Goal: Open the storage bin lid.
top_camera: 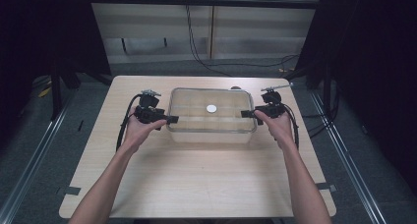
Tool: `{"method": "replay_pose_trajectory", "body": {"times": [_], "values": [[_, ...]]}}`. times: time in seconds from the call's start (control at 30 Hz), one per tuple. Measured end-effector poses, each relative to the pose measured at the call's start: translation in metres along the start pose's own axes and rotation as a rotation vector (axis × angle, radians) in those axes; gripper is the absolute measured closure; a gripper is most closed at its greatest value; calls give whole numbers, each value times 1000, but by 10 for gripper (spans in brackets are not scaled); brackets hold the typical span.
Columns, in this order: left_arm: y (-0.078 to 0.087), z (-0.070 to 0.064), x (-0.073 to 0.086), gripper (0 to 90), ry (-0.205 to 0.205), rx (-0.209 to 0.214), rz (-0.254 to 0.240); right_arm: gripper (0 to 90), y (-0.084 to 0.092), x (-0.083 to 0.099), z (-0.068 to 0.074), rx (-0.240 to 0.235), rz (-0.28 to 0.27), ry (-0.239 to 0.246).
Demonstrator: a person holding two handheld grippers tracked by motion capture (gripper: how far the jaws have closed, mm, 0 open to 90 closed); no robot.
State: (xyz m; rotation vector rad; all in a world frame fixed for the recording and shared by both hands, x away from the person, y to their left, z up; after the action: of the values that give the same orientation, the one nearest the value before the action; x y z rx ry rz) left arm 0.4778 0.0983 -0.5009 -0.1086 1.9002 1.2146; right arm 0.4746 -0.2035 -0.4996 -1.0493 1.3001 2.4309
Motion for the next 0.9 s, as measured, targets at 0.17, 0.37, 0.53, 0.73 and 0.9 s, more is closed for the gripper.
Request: {"method": "replay_pose_trajectory", "body": {"times": [0.17, 0.37, 0.53, 0.73, 0.9], "values": [[-1, -3, -1, 246, -16, 5, 2, 183, -7, 0, -1, 21, 17, 6], [-4, -7, -4, 210, -3, 33, -3, 151, -17, 3, -1, 16, 44, -11], [-5, -9, -4, 198, -10, 25, 9, 114, -23, 3, 1, 10, 42, -27], [-12, -1, -2, 194, 20, 21, 17, 112, -25, 2, -1, 0, 39, -39], [-15, -5, -4, 209, 16, 39, 27, 113, -26, 0, -4, -8, 32, -44]]}}
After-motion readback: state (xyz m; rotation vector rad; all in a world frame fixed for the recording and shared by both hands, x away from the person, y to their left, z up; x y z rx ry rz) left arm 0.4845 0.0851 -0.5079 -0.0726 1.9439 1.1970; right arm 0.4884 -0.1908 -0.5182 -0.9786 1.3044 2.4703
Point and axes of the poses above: each handheld gripper's, and its own axes: y roughly backward along the jaws, x roughly out of its underside, z roughly to its left, the point moved 10 cm from there along -y, roughly forward along the jaws, and after that the axes turned 7 degrees about -x, right-handed, at the moved point
